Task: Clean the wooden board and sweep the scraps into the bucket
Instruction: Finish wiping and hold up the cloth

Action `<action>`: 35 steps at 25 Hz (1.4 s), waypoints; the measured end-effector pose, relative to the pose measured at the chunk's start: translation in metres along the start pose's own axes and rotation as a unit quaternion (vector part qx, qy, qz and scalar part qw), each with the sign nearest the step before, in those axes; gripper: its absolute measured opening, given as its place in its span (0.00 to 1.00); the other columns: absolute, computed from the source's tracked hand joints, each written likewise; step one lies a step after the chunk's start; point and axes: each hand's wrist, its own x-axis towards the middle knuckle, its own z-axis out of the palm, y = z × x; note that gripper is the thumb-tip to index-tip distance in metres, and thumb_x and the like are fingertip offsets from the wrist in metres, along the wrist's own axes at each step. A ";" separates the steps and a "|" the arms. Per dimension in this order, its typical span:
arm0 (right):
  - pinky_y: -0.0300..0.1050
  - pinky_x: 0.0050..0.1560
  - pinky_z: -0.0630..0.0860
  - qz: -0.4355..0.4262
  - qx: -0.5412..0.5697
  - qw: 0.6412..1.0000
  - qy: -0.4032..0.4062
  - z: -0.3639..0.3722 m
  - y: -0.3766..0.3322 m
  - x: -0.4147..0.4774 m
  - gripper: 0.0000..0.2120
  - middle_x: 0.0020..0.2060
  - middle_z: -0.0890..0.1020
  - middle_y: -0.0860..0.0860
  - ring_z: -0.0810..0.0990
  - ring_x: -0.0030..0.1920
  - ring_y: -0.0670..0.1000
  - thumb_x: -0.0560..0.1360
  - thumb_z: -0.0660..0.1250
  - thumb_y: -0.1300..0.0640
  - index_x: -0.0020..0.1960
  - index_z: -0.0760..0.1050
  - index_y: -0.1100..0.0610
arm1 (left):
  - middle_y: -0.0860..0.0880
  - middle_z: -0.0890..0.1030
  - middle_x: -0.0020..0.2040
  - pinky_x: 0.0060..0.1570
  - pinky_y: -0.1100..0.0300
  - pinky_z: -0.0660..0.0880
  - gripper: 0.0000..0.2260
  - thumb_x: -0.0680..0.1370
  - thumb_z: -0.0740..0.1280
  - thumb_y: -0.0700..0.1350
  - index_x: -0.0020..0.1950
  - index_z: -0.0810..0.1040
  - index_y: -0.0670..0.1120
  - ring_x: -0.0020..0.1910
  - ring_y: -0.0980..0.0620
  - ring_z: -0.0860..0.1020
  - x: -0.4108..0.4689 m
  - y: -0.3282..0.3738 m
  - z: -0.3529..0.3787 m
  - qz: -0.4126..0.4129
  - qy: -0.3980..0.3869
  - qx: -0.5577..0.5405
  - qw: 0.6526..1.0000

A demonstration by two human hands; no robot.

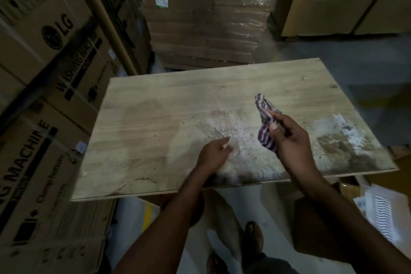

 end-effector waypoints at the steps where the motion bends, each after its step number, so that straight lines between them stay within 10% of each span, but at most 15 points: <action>1: 0.32 0.51 0.75 0.000 0.018 1.000 0.009 -0.002 -0.012 -0.003 0.13 0.55 0.84 0.46 0.81 0.51 0.41 0.84 0.63 0.62 0.64 0.79 0.50 | 0.48 0.81 0.65 0.71 0.51 0.70 0.17 0.80 0.68 0.49 0.68 0.79 0.48 0.66 0.46 0.78 -0.009 0.017 -0.017 -0.011 0.011 -0.167 0.986; 6: 0.42 0.36 0.71 0.008 0.111 0.993 0.041 -0.011 -0.076 -0.014 0.14 0.44 0.81 0.56 0.74 0.40 0.53 0.84 0.60 0.63 0.63 0.78 0.49 | 0.46 0.78 0.69 0.65 0.54 0.70 0.20 0.84 0.56 0.53 0.69 0.76 0.44 0.69 0.46 0.76 -0.062 0.088 -0.108 0.083 -0.051 -0.648 0.755; 10: 0.54 0.62 0.80 0.035 0.169 0.985 0.023 -0.012 -0.108 -0.008 0.16 0.57 0.85 0.53 0.84 0.58 0.56 0.84 0.60 0.62 0.70 0.76 0.56 | 0.44 0.74 0.73 0.64 0.55 0.70 0.23 0.86 0.51 0.53 0.73 0.72 0.41 0.74 0.46 0.71 -0.095 0.117 -0.145 0.176 -0.077 -0.699 0.688; 13: 0.51 0.62 0.80 0.066 0.248 0.967 0.008 -0.012 -0.126 -0.013 0.15 0.59 0.86 0.54 0.84 0.60 0.55 0.85 0.59 0.62 0.68 0.77 0.58 | 0.43 0.74 0.72 0.67 0.55 0.69 0.24 0.86 0.50 0.52 0.73 0.72 0.40 0.75 0.47 0.70 -0.109 0.132 -0.151 0.221 -0.093 -0.714 0.658; 19: 0.52 0.68 0.76 0.138 0.447 0.882 -0.062 -0.019 -0.145 -0.017 0.21 0.62 0.85 0.55 0.81 0.66 0.56 0.86 0.53 0.60 0.57 0.85 0.55 | 0.44 0.69 0.75 0.72 0.54 0.61 0.23 0.86 0.49 0.51 0.71 0.74 0.39 0.75 0.47 0.68 -0.116 0.163 -0.149 0.241 -0.107 -0.731 0.630; 28: 0.62 0.74 0.70 0.183 0.608 0.762 -0.131 -0.037 -0.147 0.000 0.24 0.69 0.78 0.62 0.76 0.71 0.63 0.79 0.58 0.55 0.72 0.74 0.60 | 0.44 0.73 0.74 0.65 0.52 0.67 0.23 0.85 0.52 0.54 0.75 0.70 0.43 0.72 0.46 0.73 -0.119 0.176 -0.151 0.260 -0.093 -0.723 0.633; 35: 0.63 0.64 0.78 0.186 0.629 0.745 -0.125 -0.045 -0.142 0.020 0.23 0.65 0.81 0.64 0.80 0.65 0.65 0.83 0.54 0.49 0.67 0.78 0.61 | 0.44 0.75 0.72 0.66 0.53 0.67 0.23 0.85 0.53 0.54 0.70 0.76 0.42 0.71 0.47 0.75 -0.117 0.201 -0.135 0.254 -0.101 -0.713 0.646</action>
